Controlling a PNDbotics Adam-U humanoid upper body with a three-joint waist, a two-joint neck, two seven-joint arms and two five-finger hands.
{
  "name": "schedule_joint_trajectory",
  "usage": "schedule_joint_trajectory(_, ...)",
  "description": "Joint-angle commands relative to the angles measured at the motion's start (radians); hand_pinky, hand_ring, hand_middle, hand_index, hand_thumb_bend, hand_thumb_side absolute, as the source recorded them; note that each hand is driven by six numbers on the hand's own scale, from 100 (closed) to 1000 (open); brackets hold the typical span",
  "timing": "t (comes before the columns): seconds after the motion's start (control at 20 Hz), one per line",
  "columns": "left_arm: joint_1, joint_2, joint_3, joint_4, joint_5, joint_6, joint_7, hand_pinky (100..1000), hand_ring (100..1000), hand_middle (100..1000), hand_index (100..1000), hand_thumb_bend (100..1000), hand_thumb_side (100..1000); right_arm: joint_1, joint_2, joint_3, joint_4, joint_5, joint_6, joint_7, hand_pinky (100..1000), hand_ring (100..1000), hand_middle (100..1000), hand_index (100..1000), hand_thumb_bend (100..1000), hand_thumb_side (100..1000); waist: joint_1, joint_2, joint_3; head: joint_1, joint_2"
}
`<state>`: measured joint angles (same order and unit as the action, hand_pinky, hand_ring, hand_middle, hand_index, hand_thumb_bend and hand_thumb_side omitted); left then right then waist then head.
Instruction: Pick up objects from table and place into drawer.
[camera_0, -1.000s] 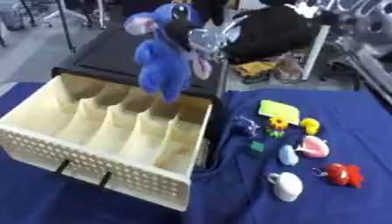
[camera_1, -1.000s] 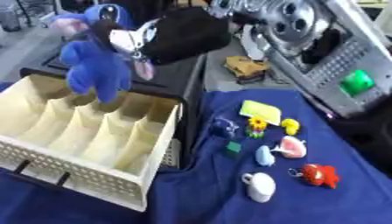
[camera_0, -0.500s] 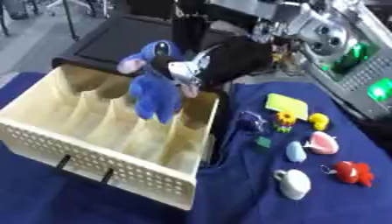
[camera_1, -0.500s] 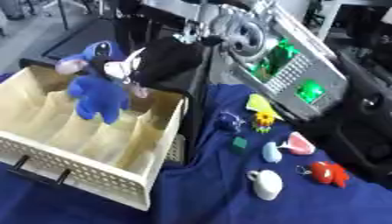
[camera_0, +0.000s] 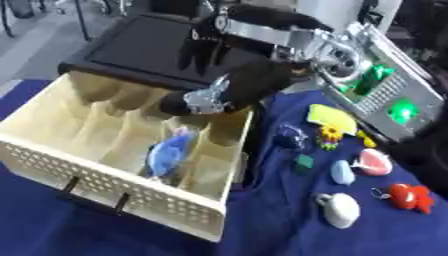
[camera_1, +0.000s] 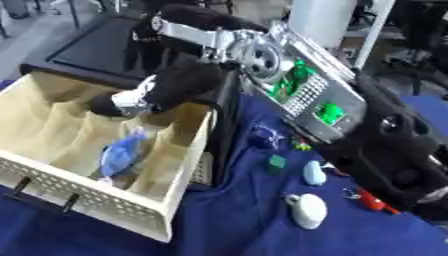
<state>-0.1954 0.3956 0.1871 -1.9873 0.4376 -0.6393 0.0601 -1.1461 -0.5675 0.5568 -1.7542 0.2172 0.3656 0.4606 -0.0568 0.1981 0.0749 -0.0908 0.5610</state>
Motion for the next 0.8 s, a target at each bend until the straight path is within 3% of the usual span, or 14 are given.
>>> schedule_joint_trajectory(0.05, -0.011, 0.016, 0.0, -0.013, -0.005, -0.004, -0.001, 826, 897, 739, 883, 571, 1000, -0.009, -0.026, -0.039, -0.031, -0.009, 0.001, -0.024, 712, 706, 536, 722, 631, 667, 0.01, -0.012, -0.001, 0.001, -0.008)
schedule_joint_trajectory(0.15, -0.009, 0.015, 0.001, -0.013, -0.005, -0.006, -0.001, 826, 897, 739, 883, 571, 1000, -0.003, -0.032, -0.058, -0.048, -0.025, 0.005, -0.051, 710, 701, 533, 718, 627, 668, 0.012, -0.013, -0.003, 0.001, -0.009)
schedule_joint_trajectory(0.2, -0.008, 0.015, 0.001, -0.013, -0.005, -0.006, -0.001, 826, 896, 739, 883, 579, 1000, 0.001, -0.037, -0.071, -0.059, -0.035, 0.008, -0.068, 709, 697, 530, 716, 561, 738, 0.014, -0.013, -0.003, 0.002, -0.009)
schedule_joint_trajectory(0.25, -0.007, 0.014, 0.002, -0.013, -0.006, -0.008, -0.001, 826, 896, 739, 883, 571, 1000, 0.007, -0.043, -0.083, -0.071, -0.047, 0.011, -0.087, 707, 693, 528, 715, 620, 677, 0.015, -0.012, -0.004, 0.003, -0.009)
schedule_joint_trajectory(0.4, -0.004, 0.011, 0.004, -0.013, -0.009, -0.011, 0.001, 824, 896, 738, 883, 571, 1000, 0.038, -0.065, -0.135, -0.116, -0.089, 0.021, -0.157, 702, 686, 525, 715, 605, 685, 0.02, -0.009, -0.007, 0.008, -0.011)
schedule_joint_trajectory(0.6, -0.002, 0.0, 0.008, -0.013, -0.018, -0.017, 0.005, 822, 896, 737, 884, 570, 1000, 0.114, -0.095, -0.249, -0.223, -0.155, 0.02, -0.305, 689, 680, 532, 721, 567, 696, 0.029, 0.003, -0.011, 0.02, -0.006)
schedule_joint_trajectory(0.8, -0.005, -0.015, 0.008, -0.013, -0.03, -0.025, 0.01, 820, 894, 735, 892, 567, 1000, 0.171, -0.058, -0.367, -0.244, -0.232, -0.079, -0.532, 690, 719, 567, 733, 534, 763, 0.042, 0.024, -0.015, 0.023, 0.002)
